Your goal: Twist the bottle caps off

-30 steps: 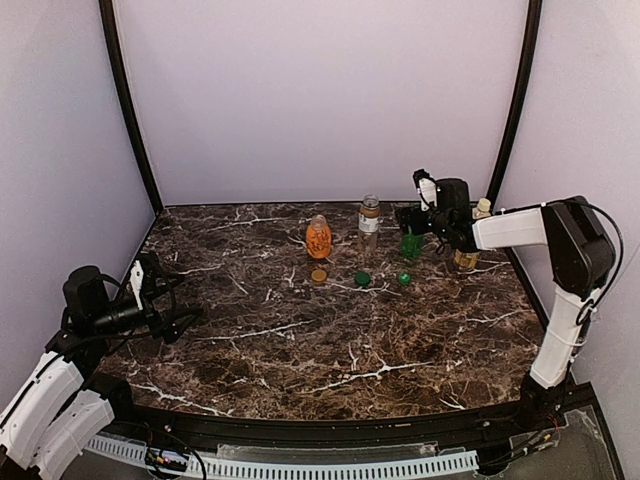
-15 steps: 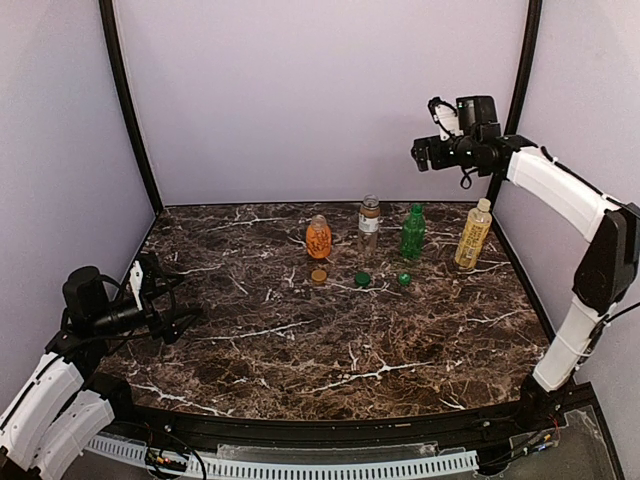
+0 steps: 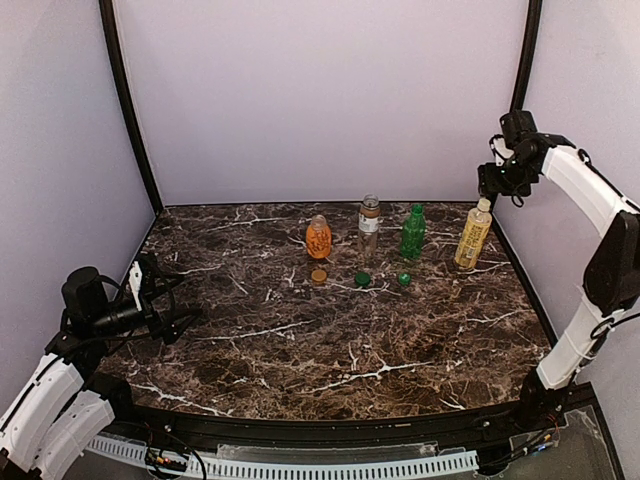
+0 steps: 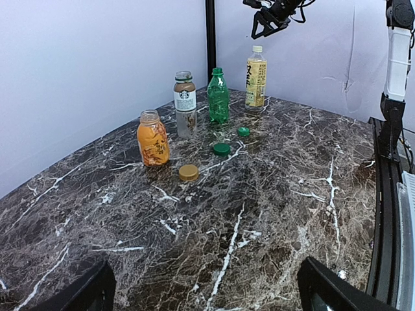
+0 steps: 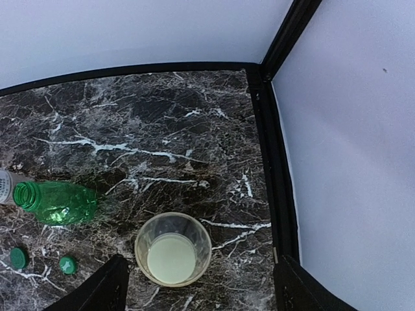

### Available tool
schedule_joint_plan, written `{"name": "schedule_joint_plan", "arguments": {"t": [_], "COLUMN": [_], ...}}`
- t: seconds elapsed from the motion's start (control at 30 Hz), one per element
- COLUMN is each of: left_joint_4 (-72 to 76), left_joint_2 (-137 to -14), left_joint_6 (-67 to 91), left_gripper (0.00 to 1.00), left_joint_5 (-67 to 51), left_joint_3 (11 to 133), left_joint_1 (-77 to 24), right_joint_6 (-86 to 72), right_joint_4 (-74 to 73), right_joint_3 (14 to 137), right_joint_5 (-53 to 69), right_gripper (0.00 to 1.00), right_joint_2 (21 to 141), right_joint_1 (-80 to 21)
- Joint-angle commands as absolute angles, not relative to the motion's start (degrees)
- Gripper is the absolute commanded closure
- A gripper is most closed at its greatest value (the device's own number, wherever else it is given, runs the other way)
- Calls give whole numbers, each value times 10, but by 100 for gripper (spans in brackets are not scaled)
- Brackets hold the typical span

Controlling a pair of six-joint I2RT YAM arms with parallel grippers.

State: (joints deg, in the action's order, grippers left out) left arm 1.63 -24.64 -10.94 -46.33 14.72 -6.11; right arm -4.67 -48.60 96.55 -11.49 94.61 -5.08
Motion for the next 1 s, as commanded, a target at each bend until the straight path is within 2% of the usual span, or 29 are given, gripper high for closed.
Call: {"name": "schedule_joint_plan", "arguments": {"t": [0.0, 0.17, 0.43, 0.63, 0.8, 0.83, 0.97], "left_joint_4": [17, 18, 20, 21, 20, 20, 21], "left_joint_2": [-241, -241, -239, -240, -240, -240, -239], "left_joint_6": [-113, -113, -111, -110, -111, -110, -111], "left_gripper": [1, 1, 1, 1, 1, 1, 1], "left_joint_5": [-474, -475, -475, -475, -476, -476, -478], "left_joint_3": [138, 137, 137, 137, 137, 137, 137], "left_joint_1": [-57, -58, -57, -58, -58, -58, -58], "right_joint_6": [-73, -79, -87, -91, -84, -82, -73], "right_joint_4": [-496, -489, -493, -494, -494, -494, -475], "right_joint_3": [958, 948, 942, 941, 945, 945, 947], "right_joint_5": [-57, -34, -79, -64, -70, -79, -130], "right_gripper": [27, 34, 45, 66, 97, 100, 100], "right_joint_2": [964, 969, 986, 995, 992, 988, 958], "right_joint_1": [-50, -50, -50, -50, -50, -50, -50]}}
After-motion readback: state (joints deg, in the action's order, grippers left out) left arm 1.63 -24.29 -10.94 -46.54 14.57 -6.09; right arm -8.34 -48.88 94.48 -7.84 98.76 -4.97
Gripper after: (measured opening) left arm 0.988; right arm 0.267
